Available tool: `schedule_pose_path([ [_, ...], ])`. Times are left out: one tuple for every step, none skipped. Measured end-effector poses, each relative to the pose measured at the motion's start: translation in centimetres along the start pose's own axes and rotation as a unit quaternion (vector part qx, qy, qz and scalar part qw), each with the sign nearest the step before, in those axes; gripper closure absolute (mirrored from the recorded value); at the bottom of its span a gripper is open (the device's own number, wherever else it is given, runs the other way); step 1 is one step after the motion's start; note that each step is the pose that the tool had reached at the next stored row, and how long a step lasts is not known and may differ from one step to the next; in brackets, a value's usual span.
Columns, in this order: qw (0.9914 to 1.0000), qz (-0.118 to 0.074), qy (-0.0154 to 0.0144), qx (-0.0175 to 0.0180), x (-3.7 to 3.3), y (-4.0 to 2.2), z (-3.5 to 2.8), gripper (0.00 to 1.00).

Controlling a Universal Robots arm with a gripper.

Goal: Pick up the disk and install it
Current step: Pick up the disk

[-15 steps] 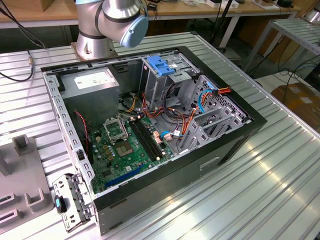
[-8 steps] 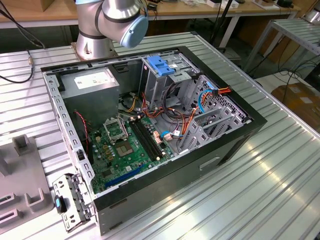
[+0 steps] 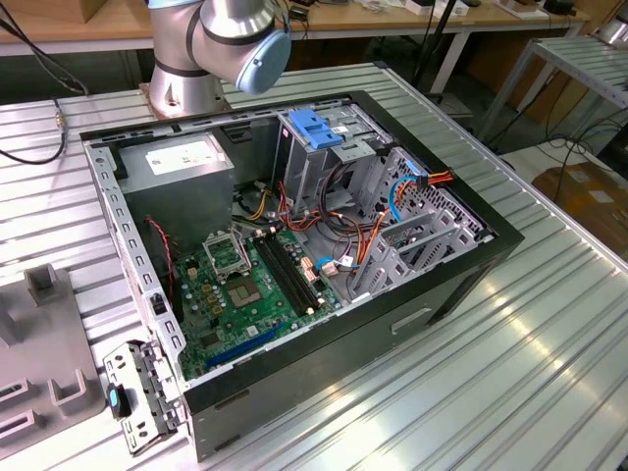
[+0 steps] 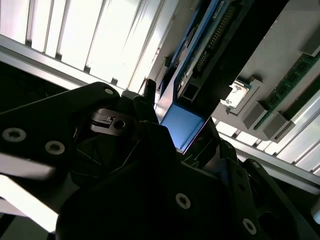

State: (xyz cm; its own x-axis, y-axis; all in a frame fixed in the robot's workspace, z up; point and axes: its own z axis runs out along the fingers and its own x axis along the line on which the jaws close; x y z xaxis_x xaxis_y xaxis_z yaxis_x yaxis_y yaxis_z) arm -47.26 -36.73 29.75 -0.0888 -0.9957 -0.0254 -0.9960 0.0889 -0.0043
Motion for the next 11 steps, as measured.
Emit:
schedule_pose_path([
  [1.00000,0.000,0.0000,0.0000,0.00,0.00,0.01,0.46],
  [1.00000,0.000,0.0000,0.0000,0.00,0.00,0.03,0.46],
  [1.00000,0.000,0.0000,0.0000,0.00,0.00,0.04,0.46],
  [1.00000,0.000,0.0000,0.0000,0.00,0.00,0.05,0.47],
  [1.00000,0.000,0.0000,0.0000,0.00,0.00,0.06,0.47],
  [1.00000,0.000,0.0000,0.0000,0.00,0.00,0.06,0.55],
  [1.00000,0.000,0.0000,0.0000,0.00,0.00,0.06,0.55],
  [1.00000,0.000,0.0000,0.0000,0.00,0.00,0.07,0.55],
  [1.00000,0.000,0.0000,0.0000,0.00,0.00,0.07,0.55],
  [1.00000,0.000,0.0000,0.0000,0.00,0.00,0.08,0.55],
  [1.00000,0.000,0.0000,0.0000,0.01,0.00,0.08,0.55],
])
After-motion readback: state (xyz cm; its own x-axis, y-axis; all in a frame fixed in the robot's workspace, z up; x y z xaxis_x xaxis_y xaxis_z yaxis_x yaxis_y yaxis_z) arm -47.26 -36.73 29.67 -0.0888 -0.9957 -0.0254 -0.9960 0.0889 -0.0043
